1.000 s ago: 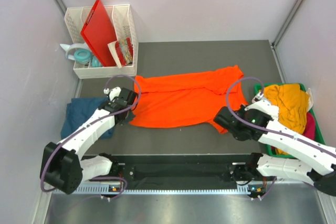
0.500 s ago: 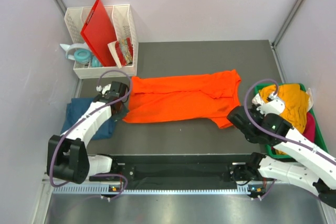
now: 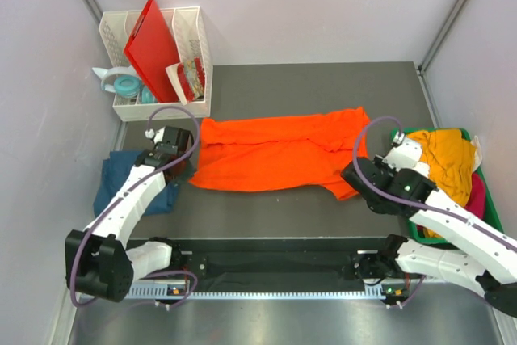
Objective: Fold and stack the t-shirts
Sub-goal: Fold the other side of the tshirt into a rectangle
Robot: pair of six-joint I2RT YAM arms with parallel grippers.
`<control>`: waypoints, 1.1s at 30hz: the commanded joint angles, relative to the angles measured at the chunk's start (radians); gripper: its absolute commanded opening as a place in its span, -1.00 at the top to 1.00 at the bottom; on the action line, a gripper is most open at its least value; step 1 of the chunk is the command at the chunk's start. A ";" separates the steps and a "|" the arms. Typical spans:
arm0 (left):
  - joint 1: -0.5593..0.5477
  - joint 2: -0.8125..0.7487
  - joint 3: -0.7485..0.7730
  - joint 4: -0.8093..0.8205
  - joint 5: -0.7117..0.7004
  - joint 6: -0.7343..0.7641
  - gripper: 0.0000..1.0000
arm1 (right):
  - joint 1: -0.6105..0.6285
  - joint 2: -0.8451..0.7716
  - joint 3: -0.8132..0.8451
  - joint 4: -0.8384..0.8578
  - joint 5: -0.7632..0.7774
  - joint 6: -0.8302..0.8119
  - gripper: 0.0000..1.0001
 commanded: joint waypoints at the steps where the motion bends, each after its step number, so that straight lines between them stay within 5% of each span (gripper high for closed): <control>1: 0.000 0.019 0.051 0.062 -0.036 0.032 1.00 | -0.066 0.059 0.050 0.146 0.049 -0.162 1.00; 14: -0.001 0.182 0.235 0.125 -0.118 0.064 1.00 | -0.283 0.144 0.097 0.419 -0.018 -0.501 1.00; 33: -0.001 0.467 0.356 0.224 -0.171 0.092 1.00 | -0.476 0.423 0.157 0.718 -0.149 -0.690 1.00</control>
